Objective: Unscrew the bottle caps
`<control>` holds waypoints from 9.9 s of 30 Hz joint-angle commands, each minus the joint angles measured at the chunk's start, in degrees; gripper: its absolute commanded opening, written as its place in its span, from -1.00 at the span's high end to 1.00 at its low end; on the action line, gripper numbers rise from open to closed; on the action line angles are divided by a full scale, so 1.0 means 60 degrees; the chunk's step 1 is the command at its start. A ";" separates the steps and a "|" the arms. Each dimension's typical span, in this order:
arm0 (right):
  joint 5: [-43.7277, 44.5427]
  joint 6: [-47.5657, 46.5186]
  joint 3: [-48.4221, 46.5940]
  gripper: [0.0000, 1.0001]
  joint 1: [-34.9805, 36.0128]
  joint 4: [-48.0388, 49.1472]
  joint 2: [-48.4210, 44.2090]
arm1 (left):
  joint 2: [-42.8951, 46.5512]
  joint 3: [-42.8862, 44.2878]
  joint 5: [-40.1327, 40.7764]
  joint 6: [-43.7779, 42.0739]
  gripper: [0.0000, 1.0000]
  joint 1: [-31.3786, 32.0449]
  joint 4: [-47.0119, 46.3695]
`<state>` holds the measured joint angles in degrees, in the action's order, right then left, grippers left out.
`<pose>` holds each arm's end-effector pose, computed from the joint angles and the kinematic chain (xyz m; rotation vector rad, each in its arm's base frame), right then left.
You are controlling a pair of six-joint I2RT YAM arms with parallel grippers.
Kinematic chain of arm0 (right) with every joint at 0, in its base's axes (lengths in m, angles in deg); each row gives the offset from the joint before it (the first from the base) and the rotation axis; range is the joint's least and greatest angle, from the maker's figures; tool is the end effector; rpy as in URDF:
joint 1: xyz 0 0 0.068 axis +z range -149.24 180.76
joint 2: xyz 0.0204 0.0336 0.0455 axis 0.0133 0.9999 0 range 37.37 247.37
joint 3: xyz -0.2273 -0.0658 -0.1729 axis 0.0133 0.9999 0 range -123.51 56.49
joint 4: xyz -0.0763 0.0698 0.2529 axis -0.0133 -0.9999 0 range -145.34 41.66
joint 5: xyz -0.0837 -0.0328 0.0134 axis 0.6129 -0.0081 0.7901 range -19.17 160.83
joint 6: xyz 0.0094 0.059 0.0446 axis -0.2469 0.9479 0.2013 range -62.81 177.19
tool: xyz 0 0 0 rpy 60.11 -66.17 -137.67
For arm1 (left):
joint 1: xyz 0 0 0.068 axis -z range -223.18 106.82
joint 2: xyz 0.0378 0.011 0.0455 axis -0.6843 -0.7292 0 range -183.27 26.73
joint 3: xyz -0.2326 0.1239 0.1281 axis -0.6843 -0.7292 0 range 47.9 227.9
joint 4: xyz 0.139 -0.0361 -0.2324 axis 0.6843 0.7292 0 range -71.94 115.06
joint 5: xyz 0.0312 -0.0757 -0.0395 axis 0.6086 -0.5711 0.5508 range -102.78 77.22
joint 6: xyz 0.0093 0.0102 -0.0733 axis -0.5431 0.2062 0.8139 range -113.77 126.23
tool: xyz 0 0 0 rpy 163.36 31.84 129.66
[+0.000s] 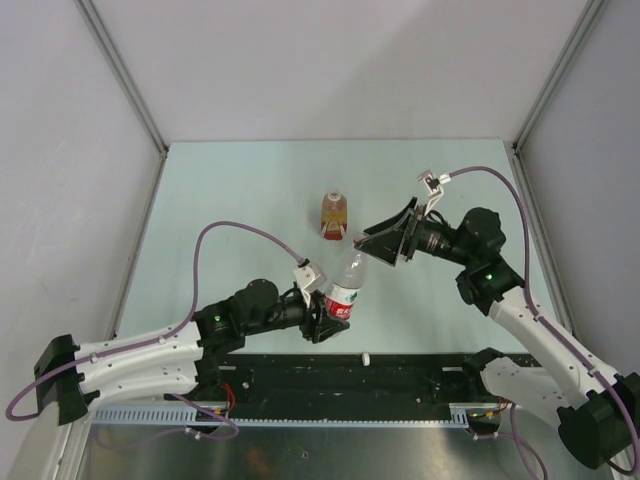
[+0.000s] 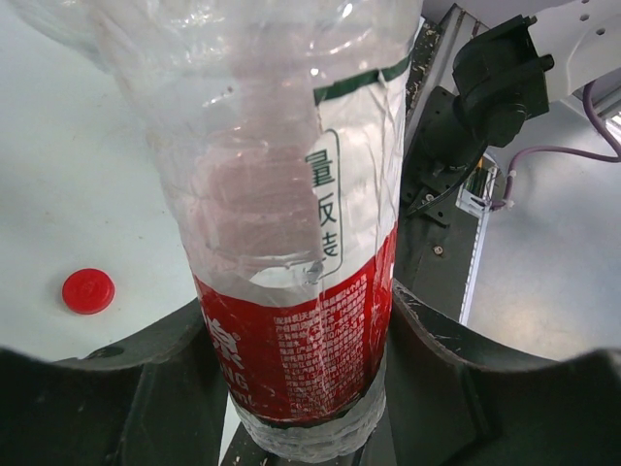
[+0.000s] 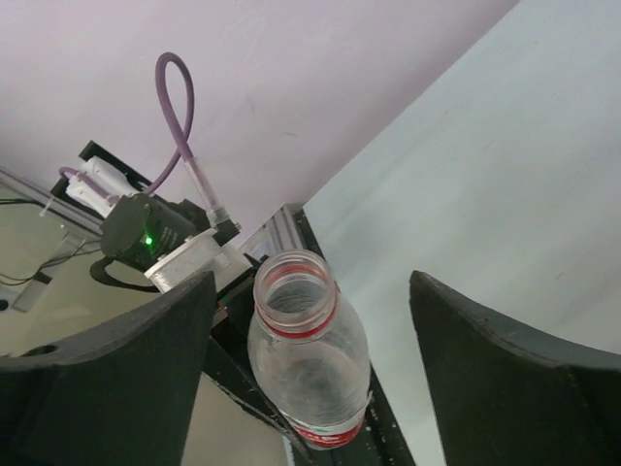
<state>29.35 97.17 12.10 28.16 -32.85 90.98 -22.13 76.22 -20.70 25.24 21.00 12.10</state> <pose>0.1895 0.1448 0.3739 -0.4793 1.6066 1.4425 0.0908 -0.2076 0.2595 0.8575 1.7858 -1.1178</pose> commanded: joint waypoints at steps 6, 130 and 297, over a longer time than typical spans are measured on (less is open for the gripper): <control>0.0077 0.0186 -0.0352 0.66 0.0402 0.0751 0.0181 | -0.0078 0.0479 -0.0233 -0.0214 0.88 -0.0048 -0.0500; 0.6074 -0.2423 -0.0327 -0.99 -0.1251 -0.0888 0.1410 | 0.2296 -0.0600 0.3901 -0.0142 -0.99 -0.0047 0.0807; 0.2093 -0.5618 -0.3315 -0.11 0.3095 -0.6867 0.0673 | 0.0047 0.1450 0.6689 -0.7991 0.24 0.2011 0.4953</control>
<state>37.05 62.07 -4.72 47.87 -82.53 100.90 -21.02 82.95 20.23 -26.70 33.16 40.99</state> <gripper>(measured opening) 0.500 0.542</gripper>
